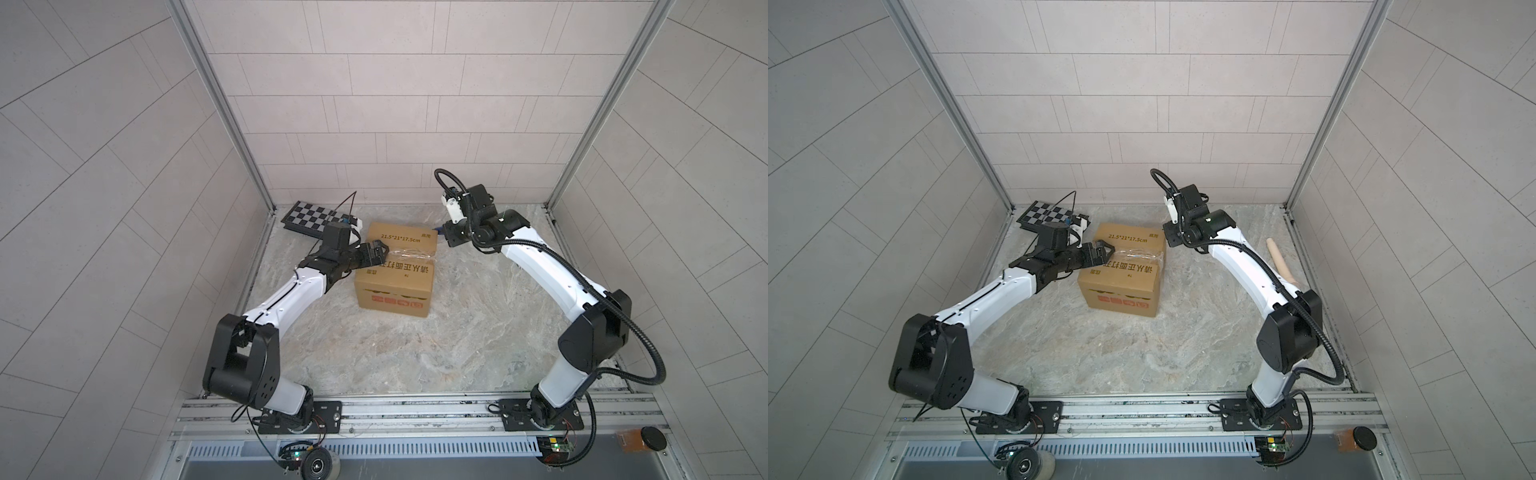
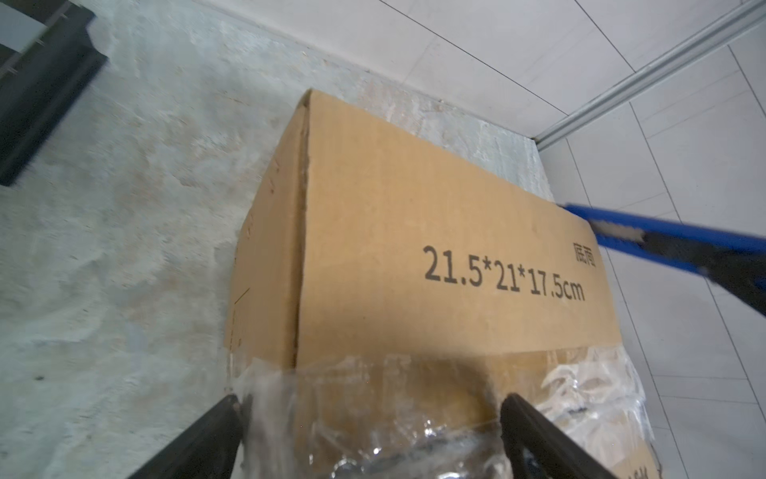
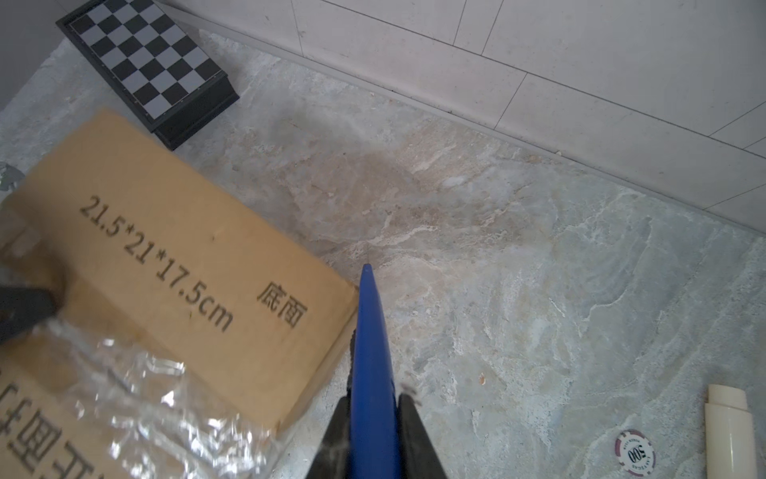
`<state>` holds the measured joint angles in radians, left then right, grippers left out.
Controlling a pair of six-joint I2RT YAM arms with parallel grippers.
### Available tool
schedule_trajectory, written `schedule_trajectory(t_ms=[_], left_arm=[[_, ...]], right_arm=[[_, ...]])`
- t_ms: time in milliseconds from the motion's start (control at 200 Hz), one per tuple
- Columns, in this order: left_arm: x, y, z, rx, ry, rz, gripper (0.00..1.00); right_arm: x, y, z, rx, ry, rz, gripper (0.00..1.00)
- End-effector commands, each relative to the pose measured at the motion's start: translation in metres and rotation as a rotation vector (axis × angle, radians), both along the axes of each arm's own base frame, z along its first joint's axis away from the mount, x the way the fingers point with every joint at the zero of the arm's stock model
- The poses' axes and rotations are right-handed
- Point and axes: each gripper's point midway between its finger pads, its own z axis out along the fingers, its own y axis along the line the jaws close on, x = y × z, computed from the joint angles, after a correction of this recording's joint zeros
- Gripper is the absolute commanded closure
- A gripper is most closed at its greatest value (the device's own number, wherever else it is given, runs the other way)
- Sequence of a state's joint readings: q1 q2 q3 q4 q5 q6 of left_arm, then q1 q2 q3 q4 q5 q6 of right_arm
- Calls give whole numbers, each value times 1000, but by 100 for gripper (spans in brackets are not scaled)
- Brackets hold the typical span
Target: Unpack the express box
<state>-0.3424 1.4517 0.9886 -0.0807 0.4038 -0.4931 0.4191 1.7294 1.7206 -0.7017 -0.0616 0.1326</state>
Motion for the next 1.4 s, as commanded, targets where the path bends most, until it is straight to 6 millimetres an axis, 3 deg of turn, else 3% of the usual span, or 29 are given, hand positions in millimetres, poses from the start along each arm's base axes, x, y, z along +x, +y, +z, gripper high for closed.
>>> schedule_trajectory(t_ms=[0,145,461,581,681,801,1011,1297,1397], left_arm=[[-31,-30,-1,-69,36,-71,0],[-37,-16,10,-48,3,-28,0],[-5,7,27,-42,-25,8,0],[-5,2,30,-67,-33,-14,0],[-8,-1,28,-92,-25,-31,0],[-17,-5,24,-113,-19,-44,0],[-36,-24,15,-143,-1,-75,0],[-65,-40,18,-208,-10,-47,0],[-68,-36,23,-218,-17,-31,0]], right_arm=[[13,-2,23,20,-58,-4,100],[-1,-33,48,-31,-113,-91,100],[-105,-121,52,-95,-101,-301,100],[-139,-113,40,-4,-45,-243,100],[-146,-88,24,88,7,-157,100],[-132,-66,22,145,1,-103,100],[-84,-21,32,224,-15,5,100],[1,51,37,290,-2,144,100],[27,60,44,261,-8,142,100]])
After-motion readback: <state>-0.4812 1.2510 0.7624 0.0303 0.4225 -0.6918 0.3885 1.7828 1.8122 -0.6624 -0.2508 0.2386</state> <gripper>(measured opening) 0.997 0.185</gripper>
